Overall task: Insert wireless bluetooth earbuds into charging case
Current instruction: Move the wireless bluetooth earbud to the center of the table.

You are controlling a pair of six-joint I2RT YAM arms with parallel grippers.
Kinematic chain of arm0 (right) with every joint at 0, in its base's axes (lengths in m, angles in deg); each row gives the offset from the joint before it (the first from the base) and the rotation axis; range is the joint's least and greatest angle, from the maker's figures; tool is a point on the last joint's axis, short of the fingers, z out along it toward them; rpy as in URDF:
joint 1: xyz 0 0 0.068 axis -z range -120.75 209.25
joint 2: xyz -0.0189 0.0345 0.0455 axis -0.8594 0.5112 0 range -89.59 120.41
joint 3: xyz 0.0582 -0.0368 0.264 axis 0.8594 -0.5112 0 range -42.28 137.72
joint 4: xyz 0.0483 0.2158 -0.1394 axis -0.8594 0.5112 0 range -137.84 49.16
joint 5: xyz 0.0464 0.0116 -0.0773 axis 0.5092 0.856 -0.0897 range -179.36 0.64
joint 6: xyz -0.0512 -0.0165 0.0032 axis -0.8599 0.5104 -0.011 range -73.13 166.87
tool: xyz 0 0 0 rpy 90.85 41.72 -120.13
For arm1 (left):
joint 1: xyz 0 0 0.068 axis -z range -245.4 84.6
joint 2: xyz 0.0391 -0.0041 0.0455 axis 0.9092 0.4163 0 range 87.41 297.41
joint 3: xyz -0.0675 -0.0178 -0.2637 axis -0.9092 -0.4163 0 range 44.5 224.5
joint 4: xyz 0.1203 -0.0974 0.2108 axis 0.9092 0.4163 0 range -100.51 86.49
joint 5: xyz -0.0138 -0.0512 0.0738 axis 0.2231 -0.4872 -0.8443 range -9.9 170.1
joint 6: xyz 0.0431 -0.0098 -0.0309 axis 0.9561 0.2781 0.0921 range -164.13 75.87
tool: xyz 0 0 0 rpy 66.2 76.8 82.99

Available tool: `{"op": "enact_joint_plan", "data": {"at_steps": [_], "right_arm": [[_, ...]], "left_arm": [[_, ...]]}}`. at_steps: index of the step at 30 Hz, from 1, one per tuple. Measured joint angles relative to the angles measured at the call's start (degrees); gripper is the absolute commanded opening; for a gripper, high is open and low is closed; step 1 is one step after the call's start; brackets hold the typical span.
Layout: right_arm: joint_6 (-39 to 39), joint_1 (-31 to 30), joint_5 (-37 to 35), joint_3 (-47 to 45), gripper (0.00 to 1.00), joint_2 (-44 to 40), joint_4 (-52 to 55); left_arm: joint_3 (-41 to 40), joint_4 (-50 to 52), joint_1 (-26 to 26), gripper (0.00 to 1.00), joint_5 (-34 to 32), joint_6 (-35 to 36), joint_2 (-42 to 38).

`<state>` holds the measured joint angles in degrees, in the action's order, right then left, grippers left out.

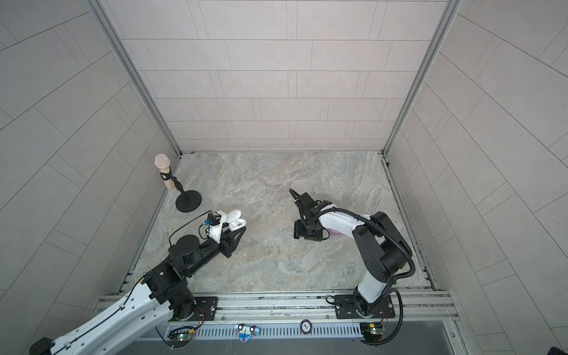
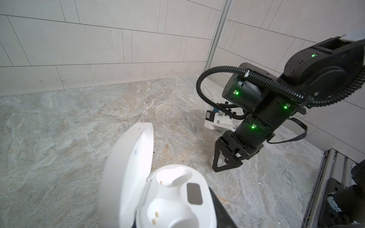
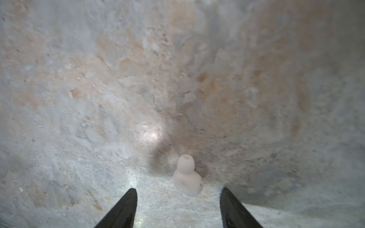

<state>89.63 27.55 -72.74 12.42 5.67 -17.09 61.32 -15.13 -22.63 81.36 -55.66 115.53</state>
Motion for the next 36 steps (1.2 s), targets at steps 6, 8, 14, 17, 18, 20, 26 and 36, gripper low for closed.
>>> {"op": "enact_joint_plan", "data": {"at_steps": [6,8,14,17,18,20,26,36], "right_arm": [[0.98,-0.94,1.11,1.46,0.69,1.20,-2.32],[1.03,-1.51,1.11,2.21,0.70,1.38,-2.49],[1.29,-3.45,2.12,6.27,0.70,1.38,-3.82],[1.51,-4.15,2.56,7.28,0.71,1.38,-4.17],[1.51,-4.28,2.49,7.37,0.71,1.38,-4.13],[1.44,-4.42,2.23,7.39,0.71,1.38,-3.61],[-0.66,-4.22,-0.87,8.52,0.70,1.40,0.59],[-12.11,-1.36,-1.27,17.35,0.69,9.46,4.63]], "left_arm": [[0.00,0.02,0.00,0.13,0.00,0.00,-0.35],[0.00,0.04,0.00,0.13,0.00,0.00,-0.57],[0.00,0.07,0.00,0.13,-0.02,0.00,-0.96],[0.00,0.20,0.00,0.13,-0.04,0.00,-1.29],[0.00,0.20,0.00,0.13,-0.04,0.00,-1.36],[0.00,0.20,0.00,0.13,-0.04,0.00,-1.46],[0.00,0.20,0.00,0.13,-0.02,0.00,-1.44],[0.00,0.20,0.00,0.13,0.00,0.02,-1.44]]}}
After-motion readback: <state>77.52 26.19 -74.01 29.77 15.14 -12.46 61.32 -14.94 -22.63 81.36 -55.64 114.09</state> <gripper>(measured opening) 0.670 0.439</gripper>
